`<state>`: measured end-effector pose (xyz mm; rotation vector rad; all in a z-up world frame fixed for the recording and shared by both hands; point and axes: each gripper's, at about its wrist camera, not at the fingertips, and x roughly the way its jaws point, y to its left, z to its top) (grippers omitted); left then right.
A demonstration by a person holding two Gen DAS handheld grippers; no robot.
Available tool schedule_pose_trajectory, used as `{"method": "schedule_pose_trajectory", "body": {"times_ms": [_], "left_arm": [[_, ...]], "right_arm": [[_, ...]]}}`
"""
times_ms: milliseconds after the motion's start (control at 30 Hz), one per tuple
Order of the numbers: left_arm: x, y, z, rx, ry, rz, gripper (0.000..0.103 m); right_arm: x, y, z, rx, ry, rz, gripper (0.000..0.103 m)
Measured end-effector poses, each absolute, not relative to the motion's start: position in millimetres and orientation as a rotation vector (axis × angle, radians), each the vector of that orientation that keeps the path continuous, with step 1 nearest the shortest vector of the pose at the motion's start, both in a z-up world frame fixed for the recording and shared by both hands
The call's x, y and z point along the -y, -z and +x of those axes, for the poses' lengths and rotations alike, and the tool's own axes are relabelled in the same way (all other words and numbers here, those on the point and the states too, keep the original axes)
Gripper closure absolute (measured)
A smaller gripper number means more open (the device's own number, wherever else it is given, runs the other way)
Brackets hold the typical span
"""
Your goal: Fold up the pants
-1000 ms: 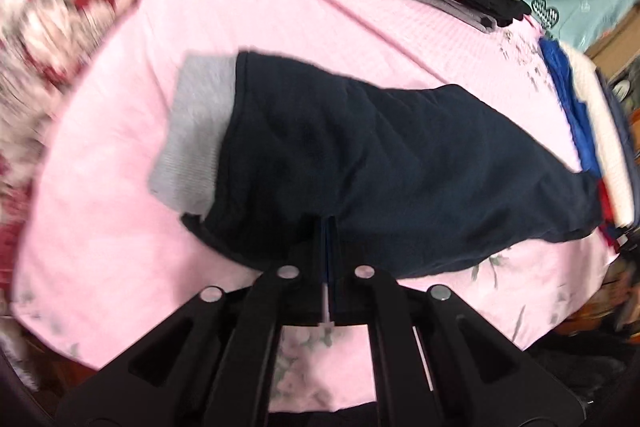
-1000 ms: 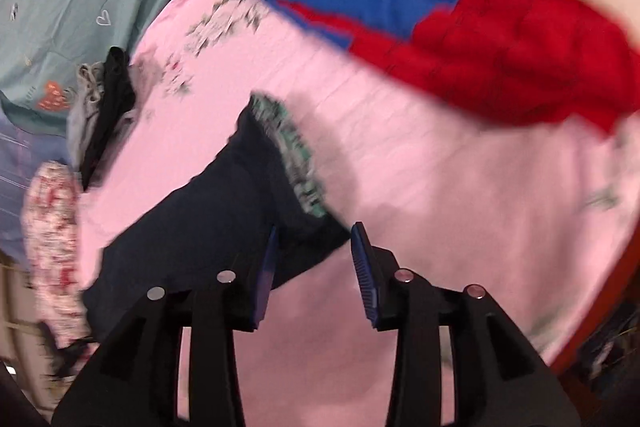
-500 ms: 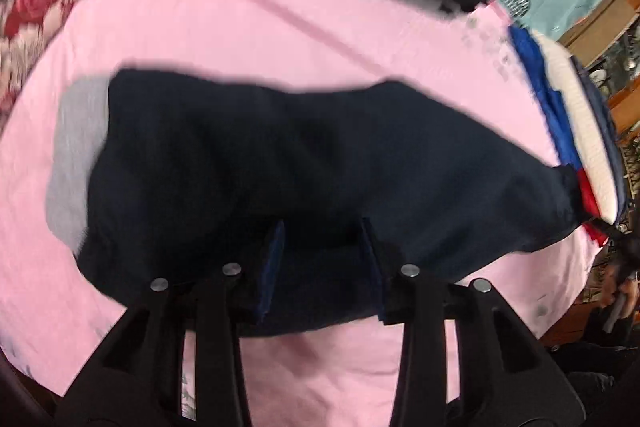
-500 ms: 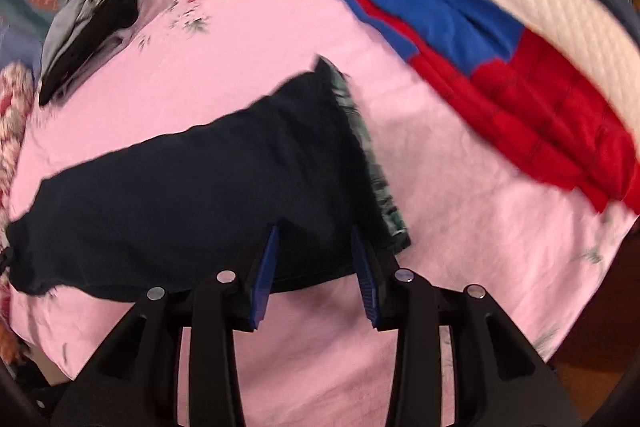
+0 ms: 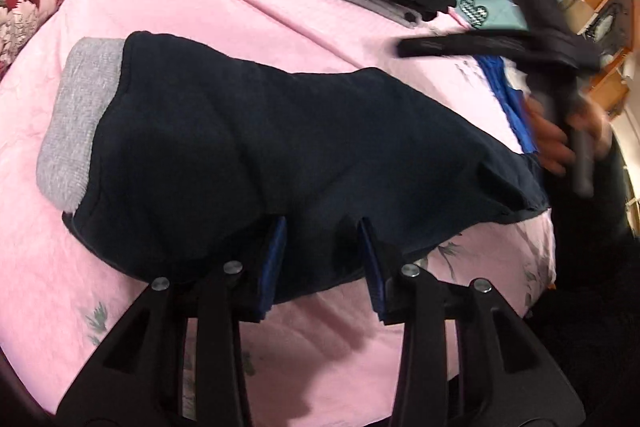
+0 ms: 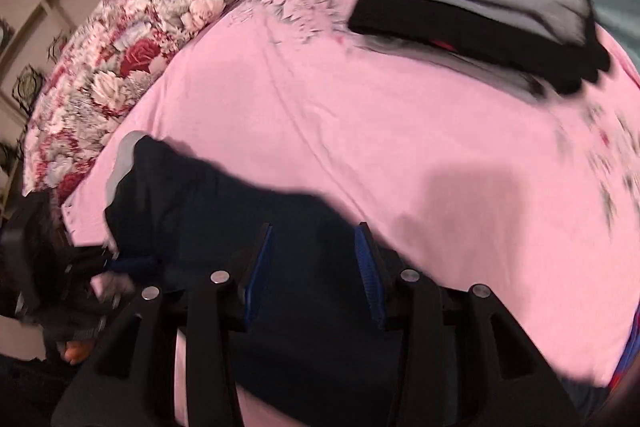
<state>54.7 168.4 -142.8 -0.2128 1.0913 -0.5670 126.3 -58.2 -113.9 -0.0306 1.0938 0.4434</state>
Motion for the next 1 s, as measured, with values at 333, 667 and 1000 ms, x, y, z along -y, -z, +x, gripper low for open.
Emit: {"method": "schedule_pose_trajectory", "body": {"times_ms": [333, 667, 1000], "left_arm": [[-171.9, 144.5, 55.6, -1.077, 0.653, -0.194, 0.065], [-173.2, 143.8, 55.5, -1.073, 0.656, -0.204, 0.065], [-174.3, 145.1, 56.9, -1.084, 0.648, -0.207, 0.065]], "right_arm": [[21.2, 148.7, 131.7, -1.194, -0.406, -0.193, 0.064], [23.8, 148.3, 110.8, -1.263, -0.555, -0.098, 0.064], [46.9, 155.5, 157.7, -1.297, -0.571, 0.104, 0.081]]}}
